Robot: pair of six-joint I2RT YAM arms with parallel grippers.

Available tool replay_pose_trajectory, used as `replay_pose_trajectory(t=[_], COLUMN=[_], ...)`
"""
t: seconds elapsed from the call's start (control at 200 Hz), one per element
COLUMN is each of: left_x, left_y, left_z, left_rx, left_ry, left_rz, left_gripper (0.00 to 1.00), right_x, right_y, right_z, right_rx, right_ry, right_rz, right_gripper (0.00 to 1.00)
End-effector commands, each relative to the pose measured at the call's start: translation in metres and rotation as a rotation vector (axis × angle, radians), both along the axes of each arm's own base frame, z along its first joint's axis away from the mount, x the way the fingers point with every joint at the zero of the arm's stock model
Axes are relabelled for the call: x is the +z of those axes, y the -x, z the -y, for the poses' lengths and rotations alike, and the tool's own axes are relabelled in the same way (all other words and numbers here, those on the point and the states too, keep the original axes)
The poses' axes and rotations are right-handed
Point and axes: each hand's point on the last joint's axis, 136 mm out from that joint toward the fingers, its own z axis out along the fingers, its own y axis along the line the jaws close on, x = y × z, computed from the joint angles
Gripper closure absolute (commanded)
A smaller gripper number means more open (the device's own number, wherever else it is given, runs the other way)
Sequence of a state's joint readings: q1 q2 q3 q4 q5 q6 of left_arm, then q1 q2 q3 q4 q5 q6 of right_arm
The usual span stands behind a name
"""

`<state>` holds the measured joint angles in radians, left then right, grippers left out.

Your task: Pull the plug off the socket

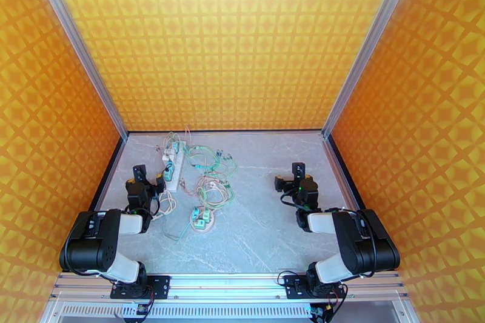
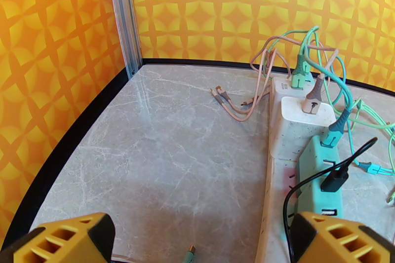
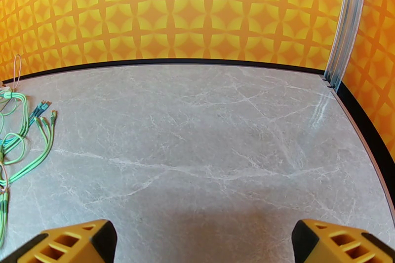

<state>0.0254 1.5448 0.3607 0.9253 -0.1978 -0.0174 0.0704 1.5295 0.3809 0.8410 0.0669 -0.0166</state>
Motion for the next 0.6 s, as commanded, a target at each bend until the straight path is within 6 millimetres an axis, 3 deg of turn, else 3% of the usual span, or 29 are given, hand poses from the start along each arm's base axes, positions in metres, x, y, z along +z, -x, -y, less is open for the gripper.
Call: replay_pose_trajectory(t=[0.0,0.15,0.245,0.345,0.435,0.45,0.48,0.595], left_x=[-0.001,0.004,0.019,0.056,0.088,0.093,0.100,0.114], left_y=[-0.002,-0.002,-0.006,-0.008,-0.007,-0.007,-0.004,0.000], left_z=[0.005,0.004,0.001,-0.004,-0.004,-0.004,-0.004,0.008], left_rx=[-0.024,-0.020,-0.006,0.037,0.087,0.099,0.124,0.110], left_ry=[-0.006,-0.004,-0.006,0.046,0.167,0.195,0.244,0.349], left_rz=[-0.005,0.002,-0.043,-0.110,-0.163,-0.173,-0.201,-0.301], left_gripper=[0.01,0.01,0.01,0.01,0.01,0.01,0.01,0.01], right_x=[0.006,0.009,0.027,0.049,0.074,0.067,0.073,0.084], right_y=[-0.003,-0.003,0.003,0.012,0.024,0.030,0.034,0.034], right_z=[-0.002,0.005,0.013,0.033,0.061,0.063,0.067,0.049], right_rx=[0.016,-0.022,-0.072,-0.207,-0.434,-0.465,-0.506,-0.427], right_ry=[0.011,0.012,0.006,-0.027,-0.178,-0.189,-0.223,-0.308], right_rz=[0.009,0.018,0.029,-0.007,-0.015,-0.065,-0.078,-0.131], right_gripper=[0.01,0.02,0.01,0.02,0.02,0.02,0.02,0.01])
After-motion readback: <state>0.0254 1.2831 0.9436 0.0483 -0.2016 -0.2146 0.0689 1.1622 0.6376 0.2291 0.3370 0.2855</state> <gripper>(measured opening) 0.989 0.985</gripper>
